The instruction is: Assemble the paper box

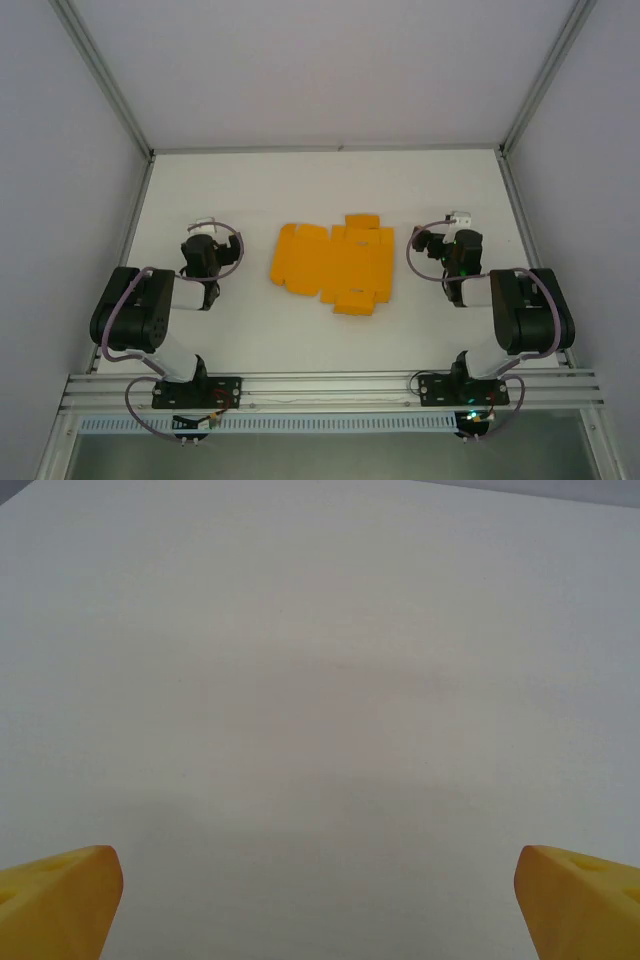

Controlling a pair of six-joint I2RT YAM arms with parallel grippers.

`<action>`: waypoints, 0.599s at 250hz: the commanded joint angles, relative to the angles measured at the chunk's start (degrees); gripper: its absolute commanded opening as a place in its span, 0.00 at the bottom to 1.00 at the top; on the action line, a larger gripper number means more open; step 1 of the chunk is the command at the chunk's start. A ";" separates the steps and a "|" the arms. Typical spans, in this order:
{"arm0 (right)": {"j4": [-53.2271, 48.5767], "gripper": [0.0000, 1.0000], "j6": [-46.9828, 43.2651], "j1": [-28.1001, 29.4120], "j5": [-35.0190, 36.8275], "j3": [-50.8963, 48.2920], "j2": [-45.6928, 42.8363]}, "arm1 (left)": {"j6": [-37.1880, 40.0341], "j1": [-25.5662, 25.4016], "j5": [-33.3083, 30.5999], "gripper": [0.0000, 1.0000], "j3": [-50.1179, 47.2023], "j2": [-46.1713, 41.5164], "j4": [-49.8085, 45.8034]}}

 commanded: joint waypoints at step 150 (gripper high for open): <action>-5.48 1.00 -0.80 -0.34 -2.75 2.65 -4.54 | -0.02 0.12 -1.24 1.00 3.18 -3.89 -5.49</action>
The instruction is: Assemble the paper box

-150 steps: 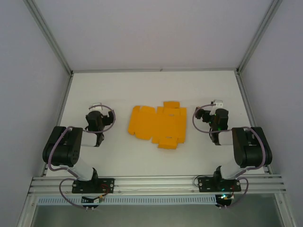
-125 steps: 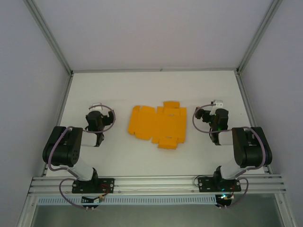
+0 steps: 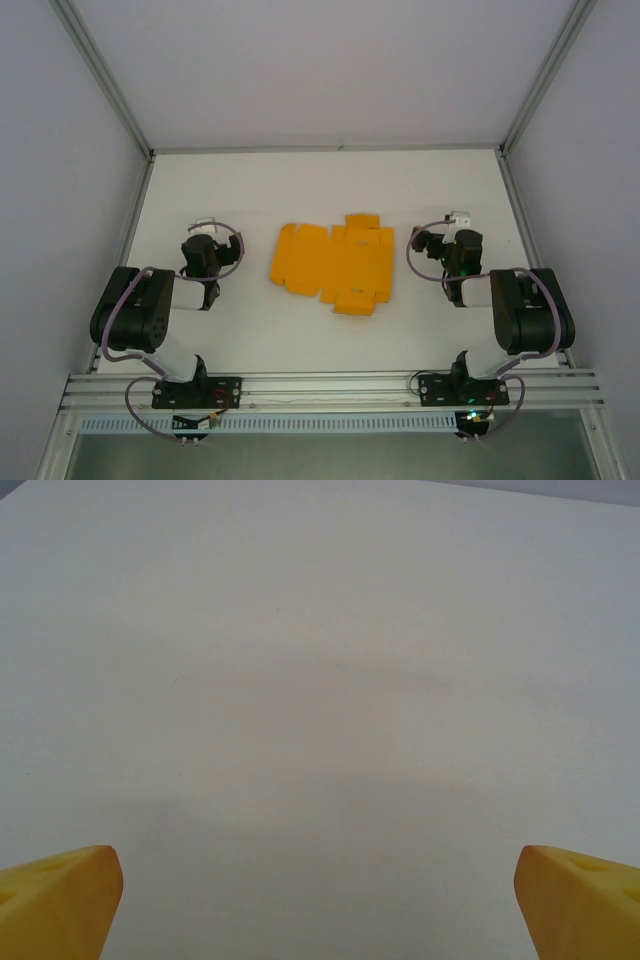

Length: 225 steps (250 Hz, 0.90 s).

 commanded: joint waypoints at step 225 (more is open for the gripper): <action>-54.64 0.60 20.94 17.45 -16.55 25.03 4.97 | -23.71 -7.30 45.22 0.96 23.01 5.03 -38.99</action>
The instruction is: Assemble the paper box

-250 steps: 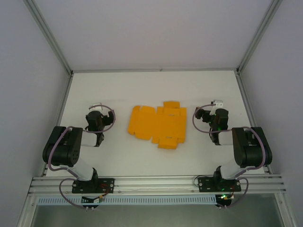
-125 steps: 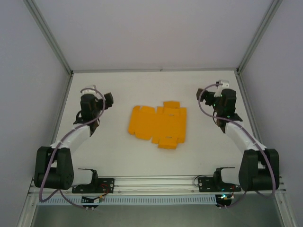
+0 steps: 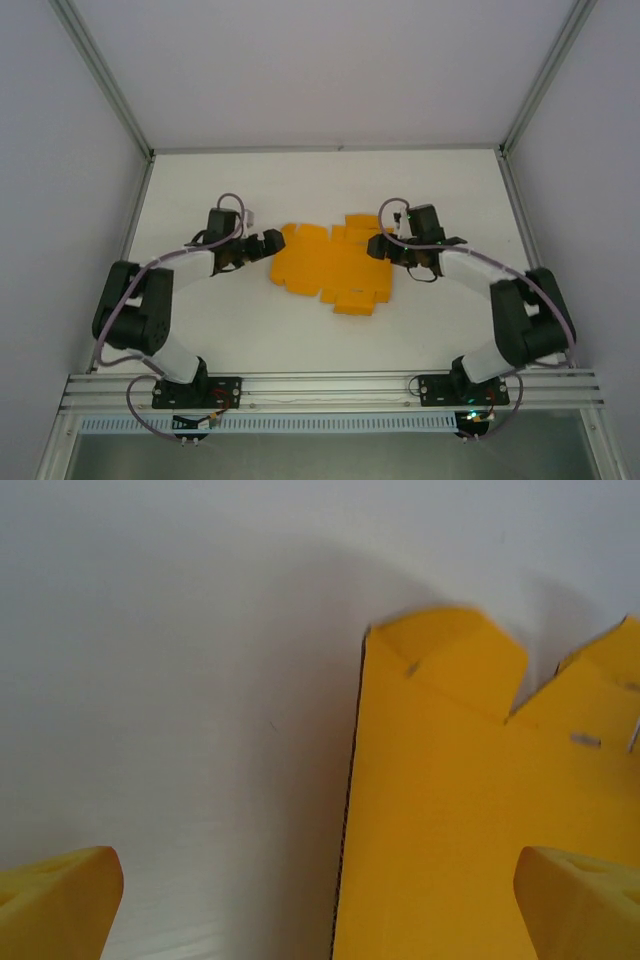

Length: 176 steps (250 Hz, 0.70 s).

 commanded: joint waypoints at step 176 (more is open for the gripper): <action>-3.15 0.62 -0.83 -1.46 5.00 4.91 6.63 | -8.67 -2.06 12.39 0.00 2.80 2.23 14.78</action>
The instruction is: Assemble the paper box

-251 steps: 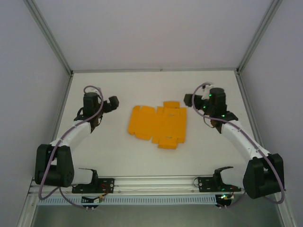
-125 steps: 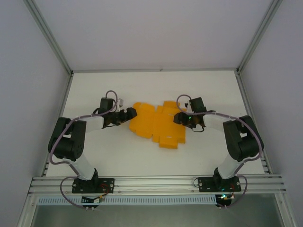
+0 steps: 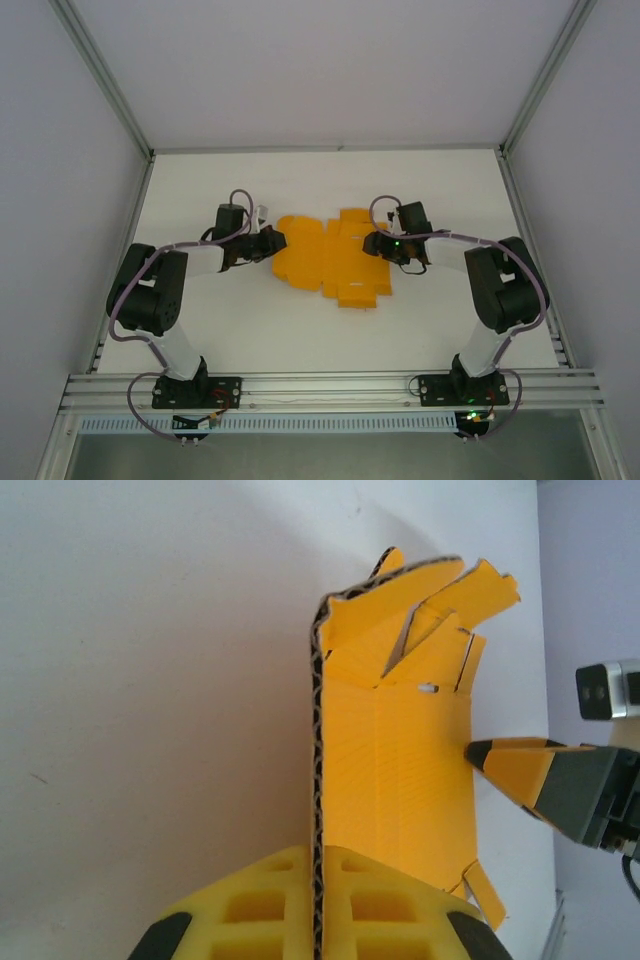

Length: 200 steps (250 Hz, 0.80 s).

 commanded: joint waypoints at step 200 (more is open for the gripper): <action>-4.93 0.44 -7.81 -14.63 -34.93 -4.37 -25.28 | -13.71 0.17 9.06 0.00 -0.23 -23.31 13.40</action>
